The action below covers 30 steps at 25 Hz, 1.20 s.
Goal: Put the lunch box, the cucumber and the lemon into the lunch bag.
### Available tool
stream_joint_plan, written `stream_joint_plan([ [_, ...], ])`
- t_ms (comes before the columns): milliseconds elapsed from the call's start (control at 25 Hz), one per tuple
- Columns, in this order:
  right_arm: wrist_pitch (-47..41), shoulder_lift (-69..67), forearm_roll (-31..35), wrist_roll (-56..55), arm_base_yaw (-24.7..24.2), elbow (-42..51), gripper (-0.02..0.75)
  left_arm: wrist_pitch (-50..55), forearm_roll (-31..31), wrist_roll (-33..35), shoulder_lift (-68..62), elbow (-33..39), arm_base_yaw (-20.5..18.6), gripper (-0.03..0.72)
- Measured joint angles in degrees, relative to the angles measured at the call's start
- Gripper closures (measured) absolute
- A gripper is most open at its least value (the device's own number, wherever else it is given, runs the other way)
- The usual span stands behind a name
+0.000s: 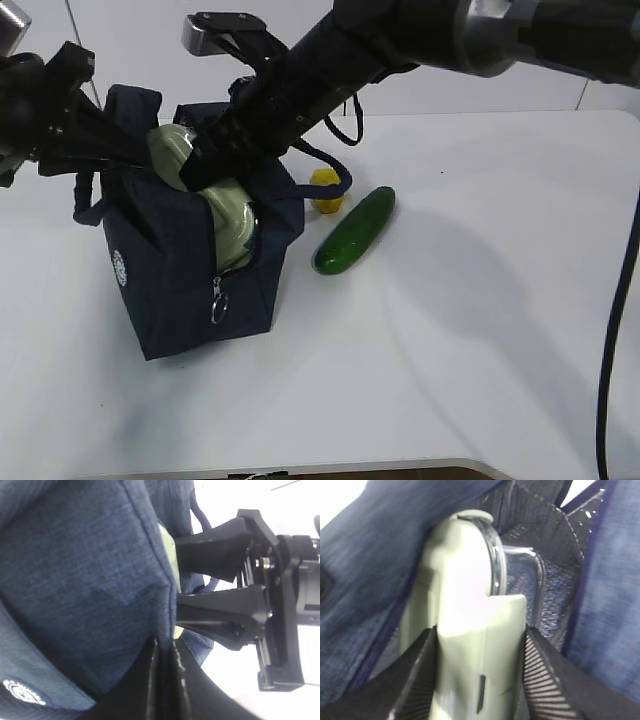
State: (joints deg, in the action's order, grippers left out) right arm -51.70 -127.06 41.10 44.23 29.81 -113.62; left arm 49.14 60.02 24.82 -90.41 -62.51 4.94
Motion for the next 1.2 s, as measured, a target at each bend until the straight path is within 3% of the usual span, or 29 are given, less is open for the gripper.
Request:
stream_joint_plan([
  [520, 0.9, -1.1, -2.1, 14.2, 3.0, 0.0, 0.360, 0.1, 0.0, 0.3, 0.0, 0.0, 0.0, 0.690],
  [1200, -3.5, -1.1, -2.3, 14.9, 3.1, -0.6, 0.315, 0.5, -0.6, 0.4, 0.0, 0.0, 0.0, 0.690],
])
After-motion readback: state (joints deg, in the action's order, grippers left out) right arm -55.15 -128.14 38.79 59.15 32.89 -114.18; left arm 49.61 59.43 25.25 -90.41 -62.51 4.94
